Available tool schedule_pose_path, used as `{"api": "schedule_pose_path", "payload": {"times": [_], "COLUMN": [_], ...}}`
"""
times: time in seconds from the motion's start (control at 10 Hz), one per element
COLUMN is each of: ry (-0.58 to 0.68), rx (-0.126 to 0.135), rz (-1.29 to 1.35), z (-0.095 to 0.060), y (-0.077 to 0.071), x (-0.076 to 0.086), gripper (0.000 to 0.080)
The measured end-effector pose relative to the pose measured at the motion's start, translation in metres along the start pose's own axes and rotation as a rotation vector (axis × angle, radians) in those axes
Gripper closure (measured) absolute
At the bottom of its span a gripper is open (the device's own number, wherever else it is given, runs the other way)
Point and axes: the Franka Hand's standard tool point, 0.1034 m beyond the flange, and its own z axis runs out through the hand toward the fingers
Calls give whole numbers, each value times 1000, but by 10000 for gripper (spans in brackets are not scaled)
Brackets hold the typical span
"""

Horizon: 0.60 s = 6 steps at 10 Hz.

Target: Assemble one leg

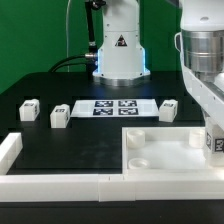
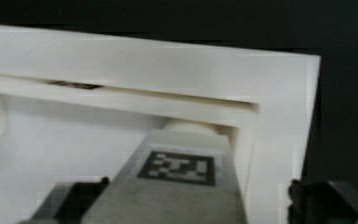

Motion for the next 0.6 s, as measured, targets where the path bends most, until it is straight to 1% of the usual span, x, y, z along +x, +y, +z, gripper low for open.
{"api": "schedule_pose_path", "payload": {"times": [0.1, 0.2, 0.4, 0.5, 0.6], "ry": [0, -1, 3, 4, 12], "rx": [0, 2, 2, 3, -2], "rz": [-1, -29, -400, -530, -701], "z": [0, 0, 0, 1, 1], "y": [0, 0, 3, 3, 3], "x": [-1, -2, -6, -10, -10], "gripper": [191, 161, 152, 152, 150]}}
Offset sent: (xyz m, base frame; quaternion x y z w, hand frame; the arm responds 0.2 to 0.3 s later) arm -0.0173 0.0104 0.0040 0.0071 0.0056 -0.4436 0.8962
